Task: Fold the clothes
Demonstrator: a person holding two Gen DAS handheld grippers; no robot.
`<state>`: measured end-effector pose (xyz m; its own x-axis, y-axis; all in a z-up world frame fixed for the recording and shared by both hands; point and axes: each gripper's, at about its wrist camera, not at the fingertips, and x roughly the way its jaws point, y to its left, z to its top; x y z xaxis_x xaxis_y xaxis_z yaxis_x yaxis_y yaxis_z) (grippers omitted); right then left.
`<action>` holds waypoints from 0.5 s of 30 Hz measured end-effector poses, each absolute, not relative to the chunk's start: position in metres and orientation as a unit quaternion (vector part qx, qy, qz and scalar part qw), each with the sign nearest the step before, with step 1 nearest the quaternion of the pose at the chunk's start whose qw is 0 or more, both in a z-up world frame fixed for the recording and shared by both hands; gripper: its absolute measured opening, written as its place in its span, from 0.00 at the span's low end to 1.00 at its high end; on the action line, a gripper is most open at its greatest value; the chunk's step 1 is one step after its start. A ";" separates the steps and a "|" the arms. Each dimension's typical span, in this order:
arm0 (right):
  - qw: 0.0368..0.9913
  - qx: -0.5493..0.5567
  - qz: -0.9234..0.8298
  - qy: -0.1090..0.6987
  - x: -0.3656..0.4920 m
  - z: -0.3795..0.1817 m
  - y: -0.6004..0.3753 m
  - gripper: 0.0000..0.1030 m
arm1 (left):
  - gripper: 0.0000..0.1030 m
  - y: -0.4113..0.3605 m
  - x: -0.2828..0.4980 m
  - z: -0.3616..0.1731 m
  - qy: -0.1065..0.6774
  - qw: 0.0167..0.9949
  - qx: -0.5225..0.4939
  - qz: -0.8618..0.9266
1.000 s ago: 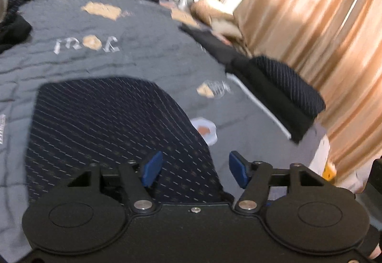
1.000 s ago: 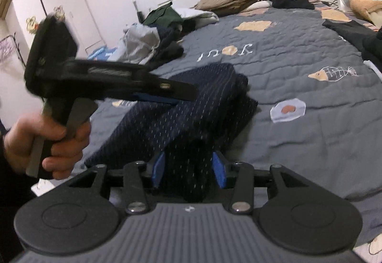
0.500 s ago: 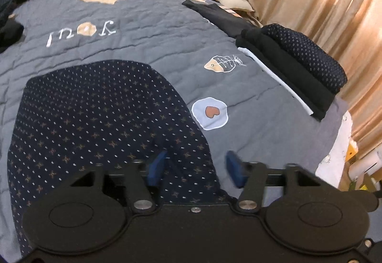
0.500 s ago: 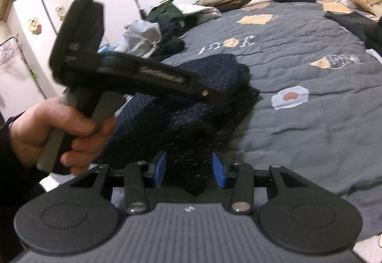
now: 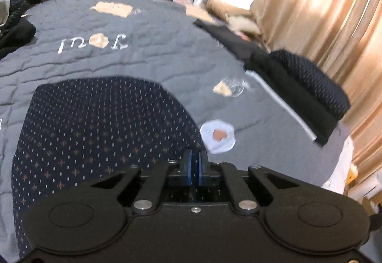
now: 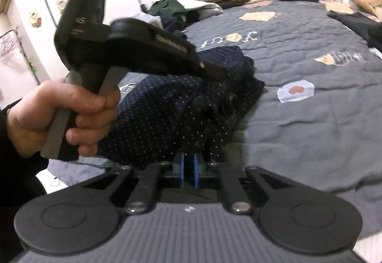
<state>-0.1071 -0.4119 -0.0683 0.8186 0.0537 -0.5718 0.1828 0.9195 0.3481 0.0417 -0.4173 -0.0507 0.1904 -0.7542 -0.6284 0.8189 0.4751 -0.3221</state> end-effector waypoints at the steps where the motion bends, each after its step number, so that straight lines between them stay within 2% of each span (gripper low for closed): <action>1: 0.931 0.202 -0.033 0.302 -0.109 -0.069 -0.412 0.06 | 0.04 -0.417 0.042 -0.051 0.377 0.772 0.040 -0.510; 7: 0.919 0.220 -0.032 0.324 -0.115 -0.076 -0.418 0.06 | 0.00 -0.415 0.049 -0.048 0.362 0.789 0.021 -0.496; 11: 0.917 0.217 -0.029 0.333 -0.113 -0.079 -0.419 0.06 | 0.01 -0.414 0.055 -0.046 0.393 0.770 0.027 -0.502; 13: 0.916 0.215 -0.029 0.337 -0.112 -0.080 -0.419 0.06 | 0.05 -0.414 0.051 -0.044 0.403 0.768 0.046 -0.496; 14: 0.915 0.215 -0.029 0.339 -0.111 -0.080 -0.419 0.06 | 0.12 -0.415 0.048 -0.043 0.402 0.765 0.054 -0.500; 15: 0.916 0.214 -0.028 0.339 -0.111 -0.080 -0.418 0.06 | 0.26 -0.416 0.043 -0.042 0.398 0.762 0.060 -0.507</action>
<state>-0.1108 -0.4179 -0.0797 0.7685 0.0930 -0.6330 0.1965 0.9072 0.3719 0.0433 -0.4159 -0.0418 0.1683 -0.7257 -0.6671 0.8206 0.4782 -0.3131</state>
